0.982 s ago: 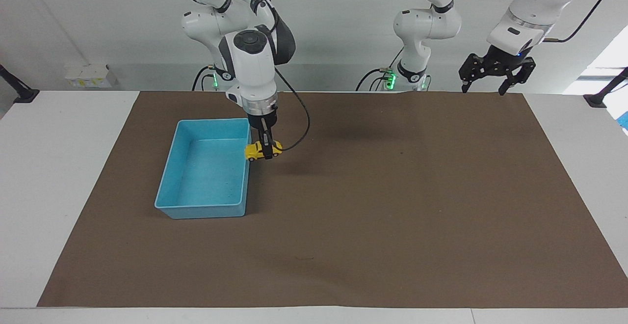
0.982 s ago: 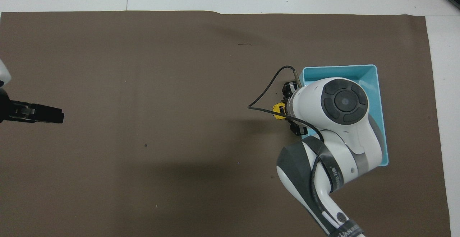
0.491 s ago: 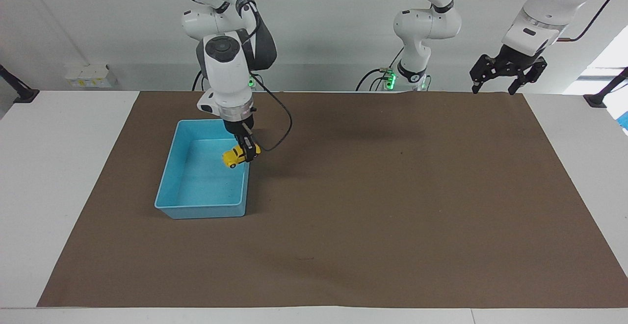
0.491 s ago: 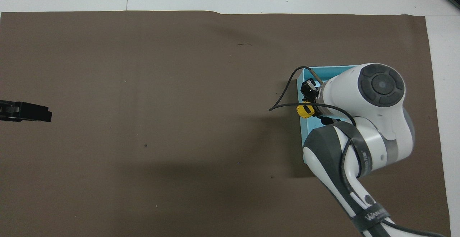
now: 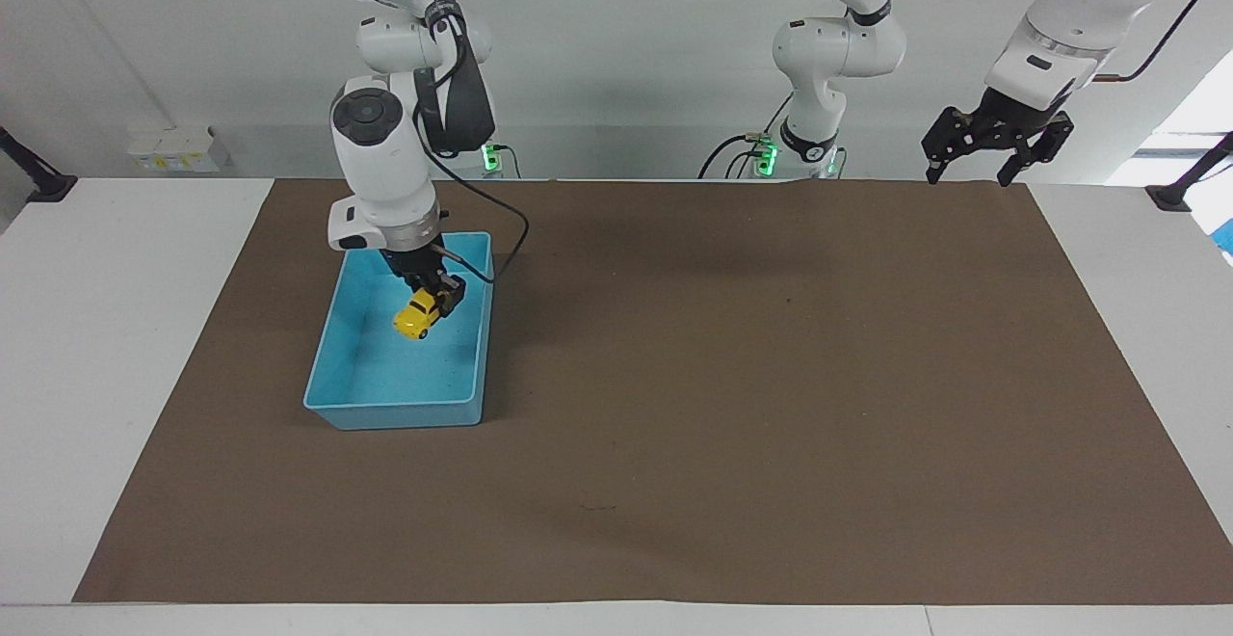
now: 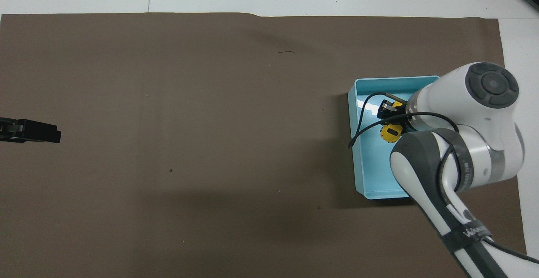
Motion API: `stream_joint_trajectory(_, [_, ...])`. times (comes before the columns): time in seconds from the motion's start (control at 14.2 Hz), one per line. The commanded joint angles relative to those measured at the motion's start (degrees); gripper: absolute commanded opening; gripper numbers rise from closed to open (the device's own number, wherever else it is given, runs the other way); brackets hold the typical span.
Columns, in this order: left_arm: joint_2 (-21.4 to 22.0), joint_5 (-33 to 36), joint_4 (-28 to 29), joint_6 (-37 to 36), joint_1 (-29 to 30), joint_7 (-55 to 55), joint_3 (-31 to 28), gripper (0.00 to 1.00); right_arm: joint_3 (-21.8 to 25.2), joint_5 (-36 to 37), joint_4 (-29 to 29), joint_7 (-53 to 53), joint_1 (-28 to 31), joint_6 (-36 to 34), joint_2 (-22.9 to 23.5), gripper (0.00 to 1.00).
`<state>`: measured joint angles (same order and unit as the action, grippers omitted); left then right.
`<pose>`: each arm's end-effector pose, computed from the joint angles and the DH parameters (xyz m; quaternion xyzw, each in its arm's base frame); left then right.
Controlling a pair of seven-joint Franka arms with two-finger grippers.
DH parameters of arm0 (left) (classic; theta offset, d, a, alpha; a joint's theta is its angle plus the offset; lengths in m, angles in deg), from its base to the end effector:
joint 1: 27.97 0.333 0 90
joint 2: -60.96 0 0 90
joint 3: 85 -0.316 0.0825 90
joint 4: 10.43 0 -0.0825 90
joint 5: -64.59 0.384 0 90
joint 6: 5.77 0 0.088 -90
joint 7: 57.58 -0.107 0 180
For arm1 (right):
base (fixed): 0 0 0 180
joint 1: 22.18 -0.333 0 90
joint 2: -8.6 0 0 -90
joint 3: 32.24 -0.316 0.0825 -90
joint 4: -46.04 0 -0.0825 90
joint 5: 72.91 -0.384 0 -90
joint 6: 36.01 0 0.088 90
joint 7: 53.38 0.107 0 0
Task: Wind up and store yellow beetle car
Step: 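Lower the held car into the blue bin with the right gripper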
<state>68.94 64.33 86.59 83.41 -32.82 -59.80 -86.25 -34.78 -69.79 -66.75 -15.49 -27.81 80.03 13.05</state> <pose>0.5077 -0.0316 0.6395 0.9987 -0.0509 0.0012 0.0038 0.5664 0.0777 0.4305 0.9693 -0.2446 -0.0007 0.0249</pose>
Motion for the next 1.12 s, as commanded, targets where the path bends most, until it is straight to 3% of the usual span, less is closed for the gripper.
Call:
stream_joint_trajectory(0.0, [0.10,-0.53,-0.26,-0.76,1.16,-0.50,0.63,1.00,-0.45,-1.45,-0.68,-11.57,2.46,-0.90,-0.67,0.00])
stream_joint_trajectory(0.35, [0.10,-0.53,-0.26,-0.76,1.07,-0.50,0.63,1.00,-0.45,-6.90,-4.09,-29.33,5.54,-0.12,-2.24,0.00])
stream_joint_trajectory(0.63, [0.10,-0.53,-0.26,-0.76,1.16,-0.50,0.63,1.00,-0.37,-6.82,-7.44,-31.29,5.45,3.39,-2.69,0.00])
stream_joint_trajectory(1.05, [0.10,-0.53,-0.26,-0.84,1.16,-0.50,0.63,1.00,-0.45,-6.99,-18.42,-33.05,5.45,13.76,-4.71,0.00])
